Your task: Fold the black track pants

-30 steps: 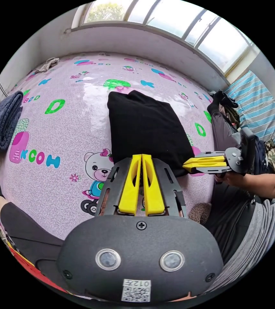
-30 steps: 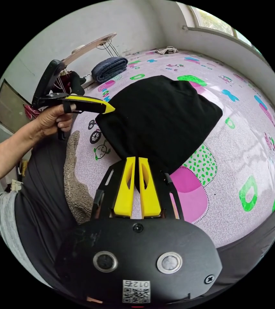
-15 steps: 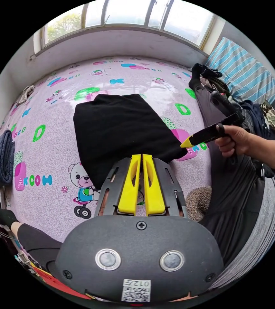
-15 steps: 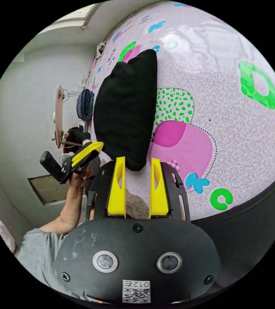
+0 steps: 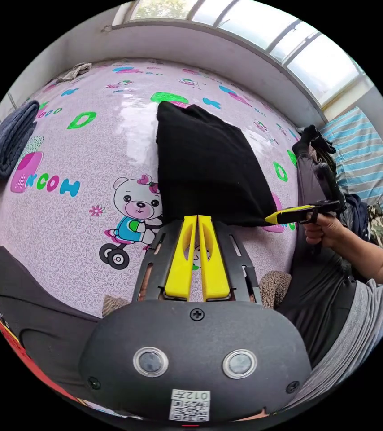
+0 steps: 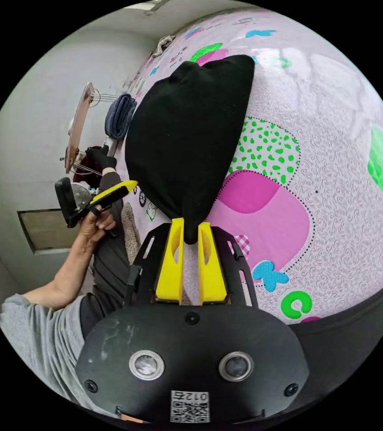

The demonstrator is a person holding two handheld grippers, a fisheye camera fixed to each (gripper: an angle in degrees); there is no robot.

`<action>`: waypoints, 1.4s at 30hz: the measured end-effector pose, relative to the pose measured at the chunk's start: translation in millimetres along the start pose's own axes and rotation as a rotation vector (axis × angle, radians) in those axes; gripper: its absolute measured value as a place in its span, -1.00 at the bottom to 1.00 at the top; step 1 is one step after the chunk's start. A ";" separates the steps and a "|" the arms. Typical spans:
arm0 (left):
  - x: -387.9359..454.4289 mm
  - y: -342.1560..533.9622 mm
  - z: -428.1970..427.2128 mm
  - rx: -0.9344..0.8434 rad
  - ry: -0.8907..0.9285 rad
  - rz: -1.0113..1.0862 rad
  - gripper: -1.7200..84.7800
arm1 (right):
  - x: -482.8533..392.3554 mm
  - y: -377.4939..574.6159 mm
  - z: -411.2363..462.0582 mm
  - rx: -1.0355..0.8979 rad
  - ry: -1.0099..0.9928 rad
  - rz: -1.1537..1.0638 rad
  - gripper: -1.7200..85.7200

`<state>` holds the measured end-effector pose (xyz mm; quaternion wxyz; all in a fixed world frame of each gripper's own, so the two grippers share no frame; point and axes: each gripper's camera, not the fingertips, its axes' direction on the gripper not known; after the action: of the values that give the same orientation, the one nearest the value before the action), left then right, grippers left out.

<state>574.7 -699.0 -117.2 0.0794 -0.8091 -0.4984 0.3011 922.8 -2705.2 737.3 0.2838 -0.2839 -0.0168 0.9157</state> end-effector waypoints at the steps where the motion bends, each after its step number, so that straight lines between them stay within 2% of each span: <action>1: -6.6 0.4 -3.5 0.014 0.015 -0.031 -0.92 | -16.3 -2.2 -2.9 -0.002 0.031 -0.026 -0.84; 3: -31.1 0.2 -22.8 0.096 0.049 -0.131 -0.89 | -28.6 -4.5 -11.0 0.000 -0.008 -0.006 -0.82; 6: -59.0 -7.2 -47.6 0.189 0.072 -0.197 -0.85 | -24.5 -7.7 -37.4 0.016 -0.215 0.116 -0.77; 10: -96.0 -32.7 -51.3 0.196 0.152 -0.232 -0.78 | -18.0 -21.3 -93.5 0.151 -0.257 0.189 -0.74; 16: -144.5 -89.8 -11.5 0.057 0.302 -0.228 -0.66 | -8.4 -70.7 -122.6 0.219 -0.376 0.285 -0.68; 21: -182.0 -118.4 22.8 -0.082 0.464 -0.245 -0.59 | -29.9 -108.5 -113.0 0.152 -0.385 0.253 -0.66; 33: -192.7 -170.3 36.5 -0.249 0.566 -0.016 -0.57 | -43.5 -146.9 -108.4 0.093 -0.489 0.178 -0.64; 42: -212.8 -150.0 23.8 -0.171 0.645 -0.052 -0.60 | -25.6 -171.5 -103.3 0.071 -0.408 0.145 -0.69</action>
<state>378.9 -811.3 14.8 0.1725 -0.8535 -0.4916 -0.0153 1082.3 -2588.4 696.7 0.2176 -0.0829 -0.0211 0.9723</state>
